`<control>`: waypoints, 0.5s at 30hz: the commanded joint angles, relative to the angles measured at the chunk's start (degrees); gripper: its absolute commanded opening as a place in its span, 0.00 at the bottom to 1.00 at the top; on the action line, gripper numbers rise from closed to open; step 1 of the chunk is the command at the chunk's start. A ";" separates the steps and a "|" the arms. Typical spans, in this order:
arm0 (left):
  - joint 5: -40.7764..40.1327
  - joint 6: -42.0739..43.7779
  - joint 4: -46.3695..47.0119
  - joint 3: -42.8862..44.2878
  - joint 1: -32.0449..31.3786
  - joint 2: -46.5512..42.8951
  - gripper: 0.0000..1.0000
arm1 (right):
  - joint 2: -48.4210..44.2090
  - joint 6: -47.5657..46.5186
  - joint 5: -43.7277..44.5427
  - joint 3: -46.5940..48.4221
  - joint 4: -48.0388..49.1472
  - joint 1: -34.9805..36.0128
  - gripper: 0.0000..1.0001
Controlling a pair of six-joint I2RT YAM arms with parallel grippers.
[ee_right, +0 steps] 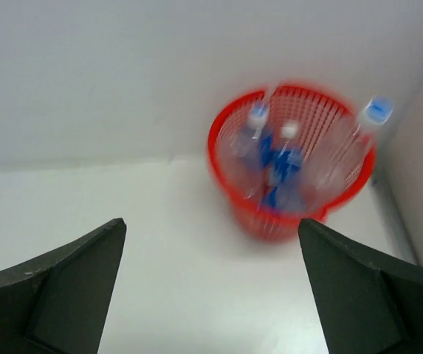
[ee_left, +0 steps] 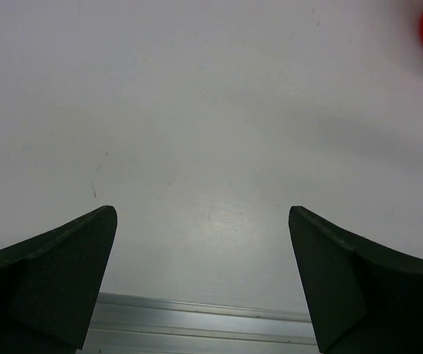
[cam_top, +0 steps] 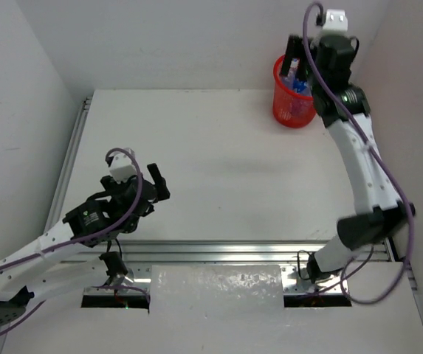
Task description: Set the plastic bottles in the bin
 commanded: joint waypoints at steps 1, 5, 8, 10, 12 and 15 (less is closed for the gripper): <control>-6.05 -0.29 -1.07 4.79 0.19 -1.82 1.00 | -16.00 5.71 -11.10 -18.08 -15.82 0.75 0.99; -9.28 9.81 1.04 6.37 0.36 -1.03 1.00 | -38.02 9.32 -22.42 -51.33 -5.54 2.69 0.99; -13.60 12.90 2.79 4.01 0.54 -0.59 1.00 | -48.14 9.07 -24.47 -57.25 -11.14 2.95 0.99; -11.42 10.72 3.32 3.04 1.24 -1.64 1.00 | -53.16 8.28 -23.42 -58.83 -16.94 2.95 0.99; -8.26 9.66 4.64 1.64 3.60 -3.56 1.00 | -56.15 7.13 -21.49 -59.63 -22.11 2.95 0.99; 8.12 14.02 12.78 -3.19 14.14 -7.33 1.00 | -62.82 8.36 -21.56 -62.35 -25.47 2.95 0.99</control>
